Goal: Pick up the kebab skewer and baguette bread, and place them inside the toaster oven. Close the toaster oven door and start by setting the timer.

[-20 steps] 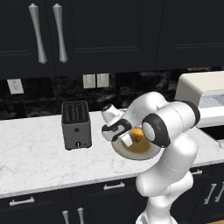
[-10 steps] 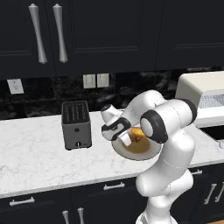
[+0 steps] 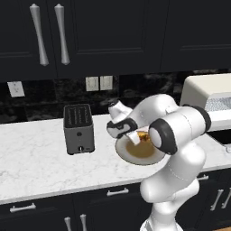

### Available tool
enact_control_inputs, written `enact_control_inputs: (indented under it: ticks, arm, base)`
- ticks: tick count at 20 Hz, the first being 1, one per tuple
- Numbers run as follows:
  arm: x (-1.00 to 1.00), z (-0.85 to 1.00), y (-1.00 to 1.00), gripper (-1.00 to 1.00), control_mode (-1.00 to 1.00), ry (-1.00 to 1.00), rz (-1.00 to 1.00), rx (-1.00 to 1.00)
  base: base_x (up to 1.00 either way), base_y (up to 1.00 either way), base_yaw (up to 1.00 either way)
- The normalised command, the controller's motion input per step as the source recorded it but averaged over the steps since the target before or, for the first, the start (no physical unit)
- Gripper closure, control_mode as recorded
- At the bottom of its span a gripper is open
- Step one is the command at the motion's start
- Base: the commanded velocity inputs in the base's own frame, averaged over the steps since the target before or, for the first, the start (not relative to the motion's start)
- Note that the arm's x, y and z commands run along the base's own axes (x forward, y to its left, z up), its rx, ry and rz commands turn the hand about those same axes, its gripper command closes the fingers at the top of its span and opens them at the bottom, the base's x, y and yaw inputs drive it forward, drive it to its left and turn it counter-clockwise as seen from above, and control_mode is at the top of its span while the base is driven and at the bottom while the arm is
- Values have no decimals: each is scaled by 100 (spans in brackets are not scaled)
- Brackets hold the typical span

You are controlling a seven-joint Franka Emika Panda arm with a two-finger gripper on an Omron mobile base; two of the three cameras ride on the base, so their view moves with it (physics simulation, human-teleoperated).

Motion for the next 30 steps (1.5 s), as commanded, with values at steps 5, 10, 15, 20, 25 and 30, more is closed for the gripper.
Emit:
enact_control_inputs:
  ticks: [5, 10, 15, 20, 25, 30]
  arm:
    - [0, 45, -23, 100, -100, 6, -5, 0]
    - [-16, 16, -52, 100, -100, 5, -1, 0]
    - [-22, 0, -56, 100, -100, 0, 9, 0]
    - [-22, 4, -70, 100, -100, 0, 32, 1]
    - [-14, 24, -63, 100, -100, 3, 27, 2]
    - [-21, 22, -58, 100, -100, 11, 23, 2]
  base:
    - [0, 0, 0]
    - [0, 0, 0]
    - [0, 0, 0]
    - [0, 0, 0]
    - [0, 0, 0]
    - [0, 0, 0]
